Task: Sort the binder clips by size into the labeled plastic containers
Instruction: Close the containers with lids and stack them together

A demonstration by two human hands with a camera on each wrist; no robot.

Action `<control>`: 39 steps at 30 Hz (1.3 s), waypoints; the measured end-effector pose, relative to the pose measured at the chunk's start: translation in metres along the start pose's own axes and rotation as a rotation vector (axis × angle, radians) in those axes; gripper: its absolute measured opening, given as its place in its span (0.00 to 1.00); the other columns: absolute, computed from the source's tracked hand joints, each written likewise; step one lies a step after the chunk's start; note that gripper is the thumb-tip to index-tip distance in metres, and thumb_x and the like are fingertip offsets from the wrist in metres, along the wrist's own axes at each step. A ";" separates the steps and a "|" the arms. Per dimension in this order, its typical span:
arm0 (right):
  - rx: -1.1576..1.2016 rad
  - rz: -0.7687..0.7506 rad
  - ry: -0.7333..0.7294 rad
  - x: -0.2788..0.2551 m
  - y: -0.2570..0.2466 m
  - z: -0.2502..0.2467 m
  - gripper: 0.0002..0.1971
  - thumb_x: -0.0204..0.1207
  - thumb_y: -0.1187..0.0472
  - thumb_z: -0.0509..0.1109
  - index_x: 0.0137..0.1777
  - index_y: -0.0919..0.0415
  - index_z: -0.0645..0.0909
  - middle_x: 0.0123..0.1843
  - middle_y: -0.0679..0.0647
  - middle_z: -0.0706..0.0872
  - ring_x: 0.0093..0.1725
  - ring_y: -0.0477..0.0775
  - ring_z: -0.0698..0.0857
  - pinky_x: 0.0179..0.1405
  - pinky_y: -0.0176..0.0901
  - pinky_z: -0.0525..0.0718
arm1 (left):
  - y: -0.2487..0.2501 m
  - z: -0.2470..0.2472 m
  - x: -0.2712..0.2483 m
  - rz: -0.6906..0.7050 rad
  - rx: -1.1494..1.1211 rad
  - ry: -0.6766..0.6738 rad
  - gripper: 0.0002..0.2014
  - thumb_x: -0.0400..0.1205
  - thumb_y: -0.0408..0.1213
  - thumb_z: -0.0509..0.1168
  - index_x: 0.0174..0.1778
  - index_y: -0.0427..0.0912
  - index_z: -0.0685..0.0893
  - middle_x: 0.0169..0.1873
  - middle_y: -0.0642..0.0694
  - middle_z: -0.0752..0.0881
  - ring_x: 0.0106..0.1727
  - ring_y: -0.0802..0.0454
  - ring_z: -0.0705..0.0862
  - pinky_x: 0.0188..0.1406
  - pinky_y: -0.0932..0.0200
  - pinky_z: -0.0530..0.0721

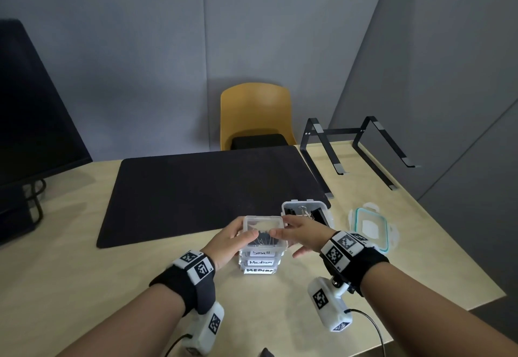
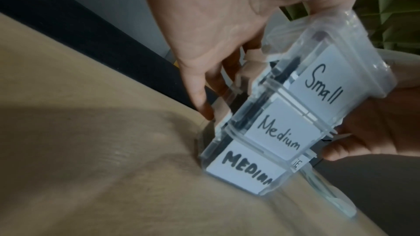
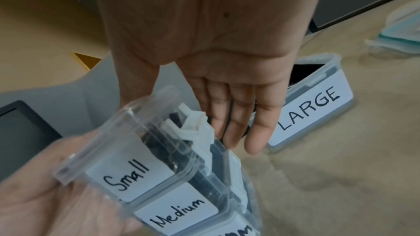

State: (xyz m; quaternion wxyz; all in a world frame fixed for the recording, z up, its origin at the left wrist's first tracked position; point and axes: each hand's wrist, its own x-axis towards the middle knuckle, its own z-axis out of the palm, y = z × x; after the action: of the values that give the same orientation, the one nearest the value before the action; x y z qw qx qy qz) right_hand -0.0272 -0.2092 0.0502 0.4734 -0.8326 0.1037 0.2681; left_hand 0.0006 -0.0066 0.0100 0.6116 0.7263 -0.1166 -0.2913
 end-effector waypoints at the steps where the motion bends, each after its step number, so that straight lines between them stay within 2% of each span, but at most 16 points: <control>1: 0.023 0.031 -0.004 0.001 0.001 -0.001 0.31 0.71 0.41 0.73 0.70 0.54 0.73 0.63 0.53 0.84 0.57 0.52 0.86 0.49 0.47 0.88 | 0.000 0.000 0.000 0.003 0.005 -0.006 0.12 0.83 0.42 0.63 0.62 0.51 0.78 0.56 0.50 0.86 0.56 0.56 0.85 0.45 0.66 0.80; 4: 0.049 0.107 -0.021 0.000 0.004 -0.001 0.29 0.68 0.37 0.73 0.61 0.57 0.81 0.57 0.55 0.85 0.49 0.52 0.87 0.49 0.48 0.89 | 0.002 -0.002 -0.001 0.000 0.058 -0.013 0.11 0.83 0.44 0.63 0.62 0.53 0.78 0.56 0.52 0.86 0.57 0.58 0.85 0.49 0.64 0.81; 6: 0.046 0.140 -0.013 -0.002 0.003 0.000 0.27 0.66 0.34 0.72 0.53 0.56 0.84 0.48 0.54 0.87 0.42 0.51 0.87 0.48 0.47 0.87 | 0.004 -0.006 0.000 -0.014 0.128 -0.031 0.14 0.80 0.50 0.64 0.60 0.54 0.79 0.55 0.52 0.86 0.57 0.57 0.85 0.58 0.56 0.82; 9: -0.056 0.120 0.042 -0.006 -0.001 0.001 0.24 0.68 0.33 0.69 0.45 0.56 0.82 0.40 0.52 0.87 0.36 0.48 0.85 0.37 0.39 0.85 | 0.013 -0.011 0.000 0.006 0.242 0.008 0.12 0.79 0.46 0.67 0.58 0.55 0.79 0.53 0.55 0.86 0.57 0.58 0.84 0.63 0.56 0.80; 11: -0.106 0.111 0.077 -0.007 -0.002 0.001 0.24 0.69 0.33 0.69 0.43 0.57 0.79 0.38 0.52 0.86 0.35 0.48 0.84 0.31 0.36 0.81 | 0.020 -0.013 0.000 0.083 0.326 0.055 0.17 0.77 0.43 0.70 0.60 0.59 0.76 0.57 0.56 0.82 0.61 0.60 0.80 0.64 0.58 0.78; 13: -0.107 0.118 0.085 -0.007 -0.002 0.001 0.24 0.69 0.33 0.69 0.41 0.57 0.78 0.35 0.52 0.86 0.31 0.47 0.83 0.27 0.34 0.79 | 0.022 -0.013 0.001 0.149 0.404 0.028 0.21 0.75 0.47 0.72 0.62 0.65 0.75 0.61 0.56 0.78 0.64 0.61 0.77 0.67 0.57 0.76; 16: -0.101 0.106 0.098 -0.007 -0.003 0.003 0.25 0.69 0.34 0.69 0.38 0.59 0.78 0.27 0.51 0.82 0.22 0.45 0.77 0.20 0.32 0.72 | 0.018 -0.008 0.001 0.154 0.365 -0.030 0.20 0.74 0.49 0.72 0.60 0.69 0.77 0.62 0.58 0.79 0.64 0.62 0.78 0.66 0.56 0.79; 18: -0.168 0.089 0.119 -0.010 -0.005 0.006 0.26 0.72 0.35 0.67 0.32 0.60 0.76 0.22 0.50 0.78 0.15 0.43 0.73 0.18 0.31 0.70 | 0.016 -0.006 0.001 0.160 0.315 -0.032 0.21 0.75 0.45 0.72 0.62 0.65 0.77 0.61 0.58 0.81 0.62 0.62 0.80 0.63 0.57 0.81; 20: -0.264 0.082 0.152 -0.011 -0.007 0.008 0.28 0.75 0.35 0.64 0.25 0.59 0.72 0.19 0.50 0.75 0.12 0.43 0.70 0.21 0.33 0.70 | 0.014 -0.005 0.003 0.107 0.309 -0.003 0.22 0.75 0.45 0.73 0.63 0.61 0.74 0.59 0.56 0.82 0.59 0.61 0.81 0.59 0.61 0.81; 22: -0.316 0.076 0.180 -0.012 -0.009 0.009 0.29 0.75 0.36 0.63 0.22 0.58 0.69 0.18 0.50 0.73 0.11 0.43 0.68 0.23 0.35 0.69 | 0.009 -0.007 0.005 -0.031 0.317 0.080 0.26 0.68 0.55 0.75 0.59 0.55 0.75 0.55 0.55 0.83 0.56 0.60 0.82 0.56 0.60 0.81; 24: -0.346 0.074 0.189 -0.012 -0.011 0.009 0.29 0.76 0.36 0.63 0.22 0.58 0.69 0.18 0.50 0.73 0.13 0.45 0.68 0.23 0.35 0.69 | 0.009 -0.009 0.003 -0.210 0.380 0.119 0.34 0.59 0.69 0.72 0.54 0.50 0.77 0.50 0.54 0.83 0.51 0.58 0.82 0.49 0.58 0.83; 27: -0.402 0.084 0.177 -0.012 -0.015 0.008 0.29 0.77 0.37 0.62 0.23 0.58 0.68 0.20 0.51 0.73 0.18 0.47 0.70 0.25 0.36 0.69 | 0.018 -0.011 0.002 -0.376 0.496 0.049 0.37 0.63 0.75 0.66 0.46 0.42 0.76 0.35 0.49 0.79 0.34 0.55 0.78 0.32 0.62 0.78; 29: -0.418 0.095 0.165 -0.011 -0.018 0.009 0.29 0.78 0.38 0.62 0.23 0.58 0.68 0.20 0.51 0.72 0.19 0.48 0.69 0.26 0.37 0.68 | 0.023 -0.013 0.003 -0.400 0.549 0.010 0.38 0.60 0.78 0.64 0.40 0.42 0.76 0.27 0.48 0.75 0.26 0.54 0.73 0.29 0.62 0.73; 31: -0.418 0.105 0.159 -0.011 -0.019 0.008 0.29 0.77 0.38 0.62 0.23 0.58 0.67 0.21 0.51 0.72 0.19 0.48 0.69 0.26 0.37 0.68 | 0.025 -0.014 0.004 -0.398 0.573 -0.017 0.38 0.55 0.80 0.63 0.36 0.44 0.76 0.23 0.49 0.74 0.22 0.54 0.71 0.28 0.61 0.71; 35: -0.429 0.100 0.170 -0.013 -0.020 0.008 0.28 0.77 0.38 0.63 0.24 0.58 0.67 0.22 0.51 0.72 0.21 0.48 0.68 0.27 0.36 0.68 | 0.028 -0.015 0.003 -0.362 0.639 -0.028 0.35 0.62 0.78 0.61 0.32 0.45 0.75 0.23 0.49 0.74 0.21 0.54 0.72 0.27 0.62 0.72; 39: -0.481 0.073 0.243 -0.011 -0.023 0.005 0.26 0.71 0.37 0.69 0.27 0.58 0.70 0.26 0.50 0.74 0.26 0.47 0.72 0.30 0.36 0.70 | 0.032 -0.015 0.001 -0.325 0.733 -0.016 0.36 0.61 0.80 0.60 0.25 0.44 0.73 0.19 0.49 0.73 0.19 0.53 0.72 0.29 0.59 0.73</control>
State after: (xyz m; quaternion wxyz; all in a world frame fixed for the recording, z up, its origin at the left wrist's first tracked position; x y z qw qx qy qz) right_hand -0.0287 -0.1932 0.0714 0.2363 -0.9429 0.1230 0.2001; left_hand 0.0161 -0.0018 0.0414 0.2569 0.9031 -0.1012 -0.3289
